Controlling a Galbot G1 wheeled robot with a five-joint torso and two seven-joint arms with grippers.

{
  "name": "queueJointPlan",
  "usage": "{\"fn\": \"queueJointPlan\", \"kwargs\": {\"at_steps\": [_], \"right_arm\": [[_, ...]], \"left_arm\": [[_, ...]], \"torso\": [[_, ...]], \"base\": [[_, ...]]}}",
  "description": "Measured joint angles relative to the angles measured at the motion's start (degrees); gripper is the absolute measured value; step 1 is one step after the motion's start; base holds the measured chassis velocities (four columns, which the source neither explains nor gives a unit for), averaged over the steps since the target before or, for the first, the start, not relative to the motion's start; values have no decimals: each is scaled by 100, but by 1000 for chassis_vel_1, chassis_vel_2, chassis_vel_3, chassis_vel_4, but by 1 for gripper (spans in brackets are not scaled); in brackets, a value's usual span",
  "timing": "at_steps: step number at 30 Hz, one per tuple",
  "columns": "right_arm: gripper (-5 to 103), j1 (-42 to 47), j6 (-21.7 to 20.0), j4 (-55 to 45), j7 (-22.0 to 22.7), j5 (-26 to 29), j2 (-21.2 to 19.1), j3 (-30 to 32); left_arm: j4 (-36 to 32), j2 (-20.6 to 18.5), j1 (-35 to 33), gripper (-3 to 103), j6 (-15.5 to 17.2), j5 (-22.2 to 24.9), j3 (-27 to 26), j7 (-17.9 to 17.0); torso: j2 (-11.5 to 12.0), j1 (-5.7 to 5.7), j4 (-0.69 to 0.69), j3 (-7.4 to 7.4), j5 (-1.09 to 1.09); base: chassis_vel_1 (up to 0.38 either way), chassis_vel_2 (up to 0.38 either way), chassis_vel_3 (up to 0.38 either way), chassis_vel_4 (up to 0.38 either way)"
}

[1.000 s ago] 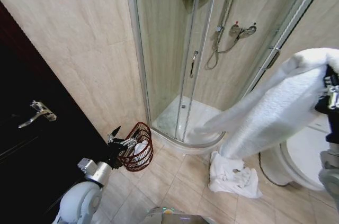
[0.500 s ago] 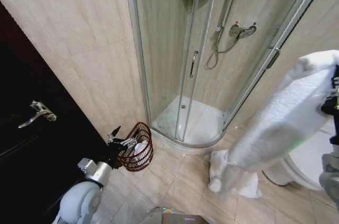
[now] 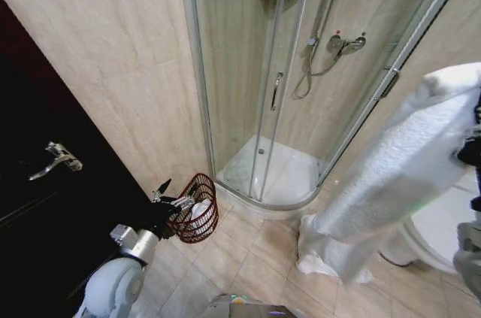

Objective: Discard the used towel into the hamper.

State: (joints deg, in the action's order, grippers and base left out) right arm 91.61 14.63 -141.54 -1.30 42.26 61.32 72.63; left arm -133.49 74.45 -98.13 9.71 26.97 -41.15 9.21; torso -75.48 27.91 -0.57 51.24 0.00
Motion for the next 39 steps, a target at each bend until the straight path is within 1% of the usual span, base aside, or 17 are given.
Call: {"fn": "queueJointPlan", "kwargs": {"at_steps": [7,12,21,25,31,34,35,39], "right_arm": [[7,-10,-66,-54,25,52,-24,-72],[7,-83,-111,-59,71,104,-169,-53],[7,-140,-179,-78,106,120,-264,-74],[7,-181,-215,-52,108,159,-350,-99],[7,-241,-325,-59,42,429,-484,-113],[7,-283,-357,-55,-129,674,-582,-118],[7,-283,-357,-55,-129,674,-582,-118],[7,-393,-378,59,-288,950,-792,-112]], "left_arm": [[0,0,0,100,0,0,0,0],[0,0,0,100,0,0,0,0],[0,0,0,100,0,0,0,0],[0,0,0,100,0,0,0,0],[0,0,0,100,0,0,0,0],[0,0,0,100,0,0,0,0],[0,0,0,100,0,0,0,0],[0,0,0,100,0,0,0,0]], "torso": [[0,0,-1,0,1],[0,0,-1,0,0],[2,0,-2,0,2],[1,0,0,0,0],[1,0,-2,0,-1],[1,0,-1,0,1],[1,0,-1,0,1],[2,0,-2,0,0]], "base": [[55,68,60,50],[98,89,87,90],[99,106,113,105],[116,94,107,111],[108,101,102,101],[87,88,69,74],[88,88,63,78],[66,71,57,47]]}}
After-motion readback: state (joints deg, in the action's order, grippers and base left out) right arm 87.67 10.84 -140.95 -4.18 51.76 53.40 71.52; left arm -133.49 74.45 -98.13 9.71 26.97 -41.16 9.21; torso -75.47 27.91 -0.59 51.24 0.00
